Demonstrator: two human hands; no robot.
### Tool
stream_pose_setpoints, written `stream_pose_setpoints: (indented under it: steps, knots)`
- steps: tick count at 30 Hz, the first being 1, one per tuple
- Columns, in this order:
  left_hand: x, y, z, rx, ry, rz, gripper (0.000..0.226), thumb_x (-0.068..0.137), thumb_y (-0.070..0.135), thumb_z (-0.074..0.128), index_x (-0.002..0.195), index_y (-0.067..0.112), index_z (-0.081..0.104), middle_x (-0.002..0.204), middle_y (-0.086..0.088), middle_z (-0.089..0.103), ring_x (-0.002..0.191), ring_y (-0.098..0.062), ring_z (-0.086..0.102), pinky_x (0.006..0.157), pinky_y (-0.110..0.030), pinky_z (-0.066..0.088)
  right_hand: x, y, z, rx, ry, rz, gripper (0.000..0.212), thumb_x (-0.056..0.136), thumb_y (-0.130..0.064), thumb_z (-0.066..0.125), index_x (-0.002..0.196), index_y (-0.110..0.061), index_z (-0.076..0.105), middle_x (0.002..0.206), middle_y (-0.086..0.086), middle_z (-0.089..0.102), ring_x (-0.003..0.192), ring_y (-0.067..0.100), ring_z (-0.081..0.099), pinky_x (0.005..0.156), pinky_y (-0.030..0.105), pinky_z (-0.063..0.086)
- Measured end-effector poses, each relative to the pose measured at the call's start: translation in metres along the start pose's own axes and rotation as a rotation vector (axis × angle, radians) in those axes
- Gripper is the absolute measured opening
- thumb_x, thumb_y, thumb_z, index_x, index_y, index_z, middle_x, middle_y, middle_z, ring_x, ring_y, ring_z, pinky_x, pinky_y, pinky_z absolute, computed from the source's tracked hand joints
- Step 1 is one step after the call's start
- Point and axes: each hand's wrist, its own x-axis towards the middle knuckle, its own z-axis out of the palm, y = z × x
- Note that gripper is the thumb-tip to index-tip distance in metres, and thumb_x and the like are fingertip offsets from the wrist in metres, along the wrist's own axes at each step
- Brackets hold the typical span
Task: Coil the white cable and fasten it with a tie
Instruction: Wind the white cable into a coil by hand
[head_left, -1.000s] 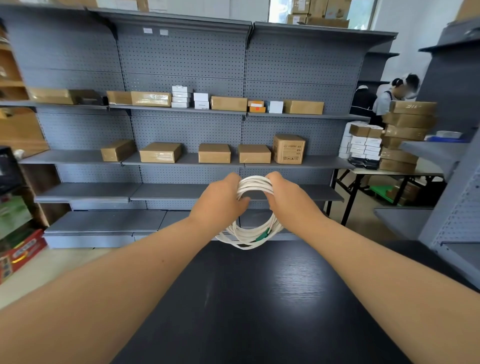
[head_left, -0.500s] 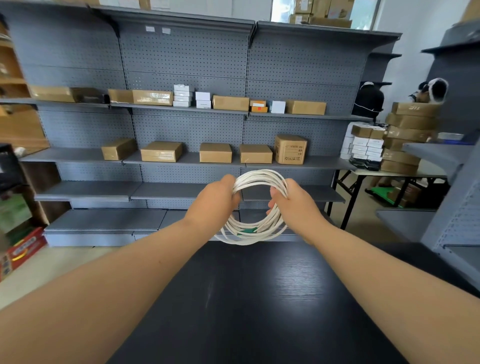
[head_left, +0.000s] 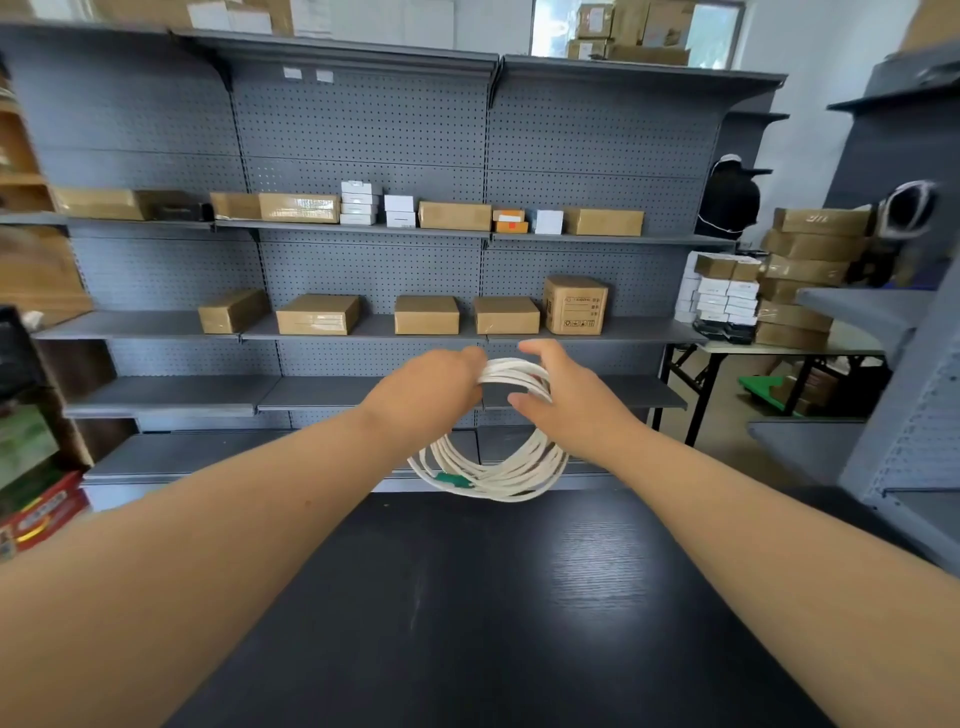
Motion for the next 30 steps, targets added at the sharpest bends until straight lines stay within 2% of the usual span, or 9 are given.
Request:
stream_pose_setpoints:
  steps: [3, 6, 9, 13, 17, 22, 24, 26, 30]
  knots:
    - [-0.002, -0.002, -0.002, -0.056, -0.008, 0.027, 0.014, 0.092, 0.013, 0.042, 0.103, 0.007, 0.048, 0.083, -0.013, 0.055, 0.078, -0.033, 0.058, 0.064, -0.037, 0.045, 0.001, 0.001, 0.003, 0.006, -0.021, 0.023, 0.024, 0.095, -0.025, 0.046, 0.118, -0.015, 0.048, 0.095, 0.001, 0.059, 0.085, 0.02, 0.063, 0.068, 0.03, 0.043]
    - [-0.007, -0.002, 0.002, -0.21, 0.045, 0.027, 0.005, 0.091, 0.015, 0.046, 0.091, 0.013, 0.051, 0.079, -0.011, 0.06, 0.076, -0.029, 0.063, 0.066, -0.037, 0.048, 0.0, 0.001, 0.005, 0.041, 0.012, 0.048, 0.02, 0.098, -0.024, 0.041, 0.11, -0.011, 0.05, 0.091, 0.005, 0.054, 0.074, 0.024, 0.063, 0.046, 0.016, 0.04]
    - [-0.009, -0.002, 0.008, -0.381, 0.082, -0.039, 0.008, 0.09, 0.023, 0.053, 0.083, 0.02, 0.051, 0.078, -0.005, 0.062, 0.076, -0.024, 0.065, 0.071, -0.035, 0.047, 0.001, 0.003, 0.005, 0.095, 0.054, 0.095, 0.019, 0.099, -0.024, 0.038, 0.109, -0.012, 0.048, 0.086, 0.001, 0.05, 0.067, 0.021, 0.06, 0.036, 0.007, 0.034]
    - [-0.009, -0.004, 0.014, -0.584, 0.121, -0.142, 0.008, 0.091, 0.023, 0.053, 0.085, 0.018, 0.052, 0.079, -0.006, 0.064, 0.078, -0.021, 0.065, 0.069, -0.035, 0.048, 0.003, 0.007, 0.003, 0.215, 0.175, 0.15, 0.011, 0.098, -0.02, 0.04, 0.099, -0.012, 0.048, 0.085, 0.002, 0.051, 0.06, 0.017, 0.061, 0.037, 0.011, 0.041]
    - [-0.01, 0.002, 0.018, -0.739, 0.136, -0.177, 0.008, 0.095, 0.021, 0.046, 0.087, 0.018, 0.048, 0.073, -0.003, 0.062, 0.053, 0.004, 0.06, 0.05, -0.02, 0.041, 0.001, 0.01, 0.008, 0.335, 0.244, 0.147, 0.005, 0.097, -0.016, 0.042, 0.097, -0.015, 0.046, 0.085, 0.001, 0.048, 0.061, 0.012, 0.055, 0.043, 0.012, 0.048]
    - [-0.012, 0.007, 0.015, -0.975, 0.166, -0.196, 0.014, 0.092, 0.017, 0.051, 0.08, 0.023, 0.052, 0.066, 0.0, 0.058, 0.064, -0.019, 0.066, 0.065, -0.031, 0.046, -0.004, 0.012, 0.013, 0.446, 0.307, 0.181, 0.009, 0.097, -0.014, 0.041, 0.102, -0.011, 0.049, 0.083, 0.007, 0.051, 0.066, 0.016, 0.057, 0.043, 0.008, 0.045]
    - [-0.011, 0.008, 0.014, -0.942, 0.17, -0.183, 0.015, 0.093, 0.018, 0.049, 0.08, 0.023, 0.051, 0.069, 0.002, 0.056, 0.06, -0.017, 0.063, 0.063, -0.025, 0.046, -0.005, 0.012, 0.016, 0.471, 0.325, 0.199, 0.009, 0.097, -0.015, 0.041, 0.101, -0.012, 0.048, 0.087, 0.012, 0.052, 0.068, 0.02, 0.061, 0.042, 0.006, 0.042]
    - [-0.01, 0.007, 0.015, -0.807, 0.175, -0.155, 0.013, 0.095, 0.02, 0.046, 0.083, 0.021, 0.048, 0.066, 0.001, 0.055, 0.054, -0.013, 0.056, 0.049, -0.011, 0.04, -0.006, 0.011, 0.017, 0.495, 0.319, 0.215, 0.009, 0.098, -0.018, 0.04, 0.099, -0.014, 0.048, 0.087, 0.013, 0.053, 0.067, 0.02, 0.062, 0.042, 0.009, 0.043]
    - [-0.009, 0.003, 0.017, -0.596, 0.195, -0.097, 0.008, 0.098, 0.022, 0.04, 0.093, 0.018, 0.045, 0.061, 0.002, 0.049, 0.052, -0.009, 0.045, 0.046, -0.012, 0.037, -0.006, 0.01, 0.015, 0.489, 0.245, 0.251, 0.01, 0.096, -0.022, 0.044, 0.094, -0.017, 0.052, 0.077, 0.006, 0.058, 0.063, 0.017, 0.066, 0.064, 0.033, 0.052]
